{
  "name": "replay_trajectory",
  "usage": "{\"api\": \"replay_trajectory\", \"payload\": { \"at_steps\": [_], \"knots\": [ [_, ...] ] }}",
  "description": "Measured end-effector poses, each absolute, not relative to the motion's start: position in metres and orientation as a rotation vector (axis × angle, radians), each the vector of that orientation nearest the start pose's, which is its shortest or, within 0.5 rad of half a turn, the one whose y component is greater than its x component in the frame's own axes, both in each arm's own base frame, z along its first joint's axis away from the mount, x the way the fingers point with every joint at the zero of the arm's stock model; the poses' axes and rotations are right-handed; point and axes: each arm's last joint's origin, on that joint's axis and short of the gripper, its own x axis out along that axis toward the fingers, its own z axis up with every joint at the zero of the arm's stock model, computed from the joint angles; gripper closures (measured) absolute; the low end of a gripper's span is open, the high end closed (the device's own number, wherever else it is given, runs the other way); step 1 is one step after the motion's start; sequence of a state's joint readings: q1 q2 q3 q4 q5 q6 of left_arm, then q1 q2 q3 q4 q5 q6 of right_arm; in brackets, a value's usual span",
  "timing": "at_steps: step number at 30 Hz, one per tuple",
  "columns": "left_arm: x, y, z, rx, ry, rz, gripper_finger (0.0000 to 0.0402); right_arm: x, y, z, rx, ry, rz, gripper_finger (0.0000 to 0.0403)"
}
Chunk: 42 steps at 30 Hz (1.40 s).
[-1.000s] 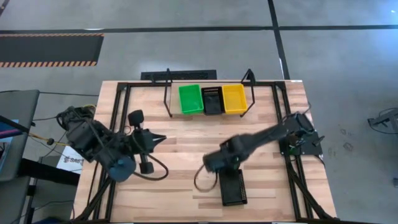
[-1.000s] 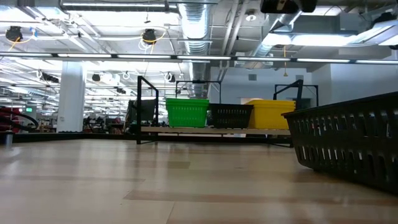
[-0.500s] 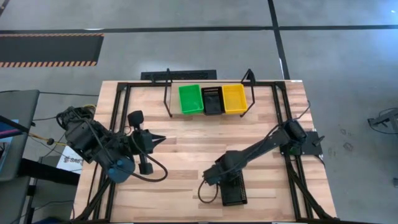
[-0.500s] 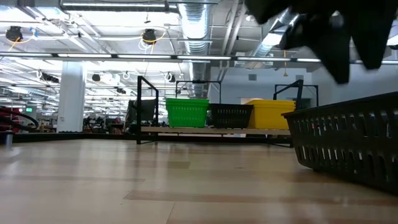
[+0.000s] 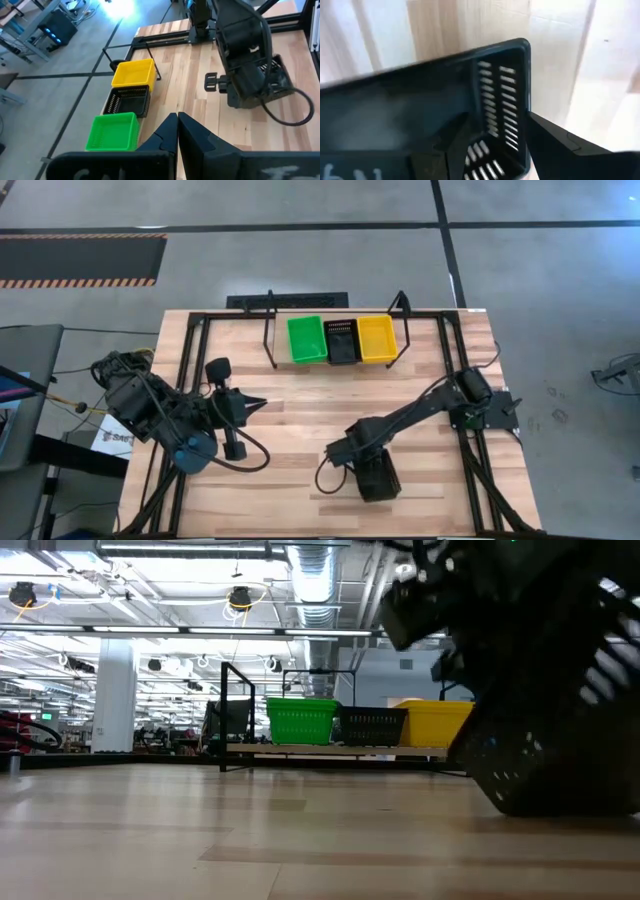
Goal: Stack baskets on shelf by color
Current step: Stack the black bin on top of the black bin
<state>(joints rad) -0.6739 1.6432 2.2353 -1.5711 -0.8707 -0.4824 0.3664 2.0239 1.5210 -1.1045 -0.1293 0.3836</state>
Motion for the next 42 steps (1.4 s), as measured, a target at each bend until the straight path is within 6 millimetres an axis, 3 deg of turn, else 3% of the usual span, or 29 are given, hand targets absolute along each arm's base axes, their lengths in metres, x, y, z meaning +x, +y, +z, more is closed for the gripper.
{"api": "replay_trajectory", "payload": {
  "at_steps": [7, 14, 18, 30, 42],
  "knots": [
    [0.215, -0.143, 0.482, 0.224, 0.624, 0.344, 0.0401, 0.351, 0.130, 0.177, 0.122, 1.671, 0.082, 0.0218],
    [0.216, -0.140, 0.482, 0.227, 0.620, 0.360, 0.0401, 0.368, 0.136, 0.213, 0.130, 1.560, 0.133, 0.0226],
    [0.218, -0.138, 0.482, 0.238, 0.627, 0.365, 0.0401, 0.372, 0.138, 0.223, 0.131, 1.521, 0.151, 0.0223],
    [0.219, -0.137, 0.482, 0.245, 0.638, 0.352, 0.0401, 0.364, 0.152, 0.223, 0.067, 1.549, 0.201, 0.0221],
    [0.219, -0.138, 0.481, 0.233, 0.651, 0.333, 0.0401, 0.349, 0.156, 0.184, 0.066, 1.610, 0.183, 0.0222]
  ]
}}
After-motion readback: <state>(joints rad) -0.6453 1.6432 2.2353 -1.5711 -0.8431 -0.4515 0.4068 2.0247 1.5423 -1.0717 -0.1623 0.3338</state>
